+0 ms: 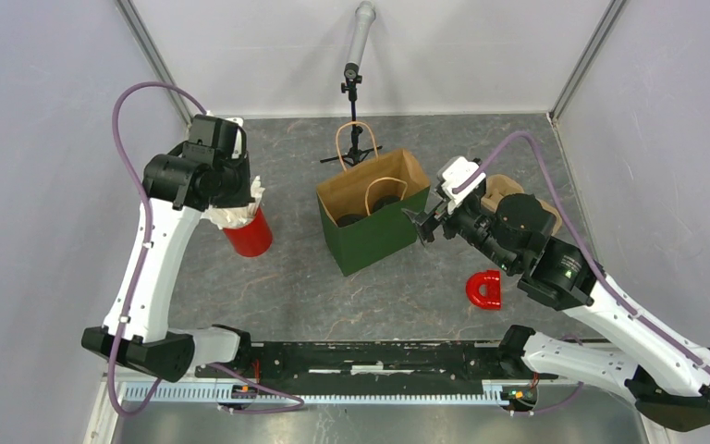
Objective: Pack the takeout coffee
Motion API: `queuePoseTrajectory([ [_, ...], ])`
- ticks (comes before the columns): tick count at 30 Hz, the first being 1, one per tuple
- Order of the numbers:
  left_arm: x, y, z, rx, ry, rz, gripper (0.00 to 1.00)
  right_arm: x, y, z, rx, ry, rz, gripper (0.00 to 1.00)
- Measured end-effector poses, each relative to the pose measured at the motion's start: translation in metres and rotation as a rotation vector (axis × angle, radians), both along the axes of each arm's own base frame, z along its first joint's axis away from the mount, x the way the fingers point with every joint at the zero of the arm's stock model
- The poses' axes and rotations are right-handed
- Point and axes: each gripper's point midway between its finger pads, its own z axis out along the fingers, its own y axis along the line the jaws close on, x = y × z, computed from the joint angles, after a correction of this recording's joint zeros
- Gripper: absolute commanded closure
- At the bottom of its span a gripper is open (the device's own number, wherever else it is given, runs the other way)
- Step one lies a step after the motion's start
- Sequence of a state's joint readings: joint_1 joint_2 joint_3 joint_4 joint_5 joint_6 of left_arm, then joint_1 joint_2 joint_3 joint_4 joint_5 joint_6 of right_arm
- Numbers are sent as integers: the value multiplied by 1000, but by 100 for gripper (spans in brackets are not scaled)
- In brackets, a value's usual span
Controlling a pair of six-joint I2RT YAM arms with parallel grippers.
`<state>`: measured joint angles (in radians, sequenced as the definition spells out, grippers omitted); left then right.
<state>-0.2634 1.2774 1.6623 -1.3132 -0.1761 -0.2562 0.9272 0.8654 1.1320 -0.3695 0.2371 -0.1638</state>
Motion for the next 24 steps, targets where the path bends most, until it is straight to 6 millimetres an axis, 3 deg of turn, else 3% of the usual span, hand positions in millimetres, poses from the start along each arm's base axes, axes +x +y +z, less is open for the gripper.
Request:
queuePoseTrajectory([
  [5,-1,0,13,-3,0,-2,98,-1,3,2,8,-3,15,2],
  [12,-8,-2,67,-50,-116,-15,98,-1,4,4,15,-8,19,2],
  [18,-25,1,83,-57,-123,-19,98,0,6,3,14,-7,19,2],
  [24,-33,0,111,-92,-207,-32,98,6,13,-3,-3,5,19,2],
])
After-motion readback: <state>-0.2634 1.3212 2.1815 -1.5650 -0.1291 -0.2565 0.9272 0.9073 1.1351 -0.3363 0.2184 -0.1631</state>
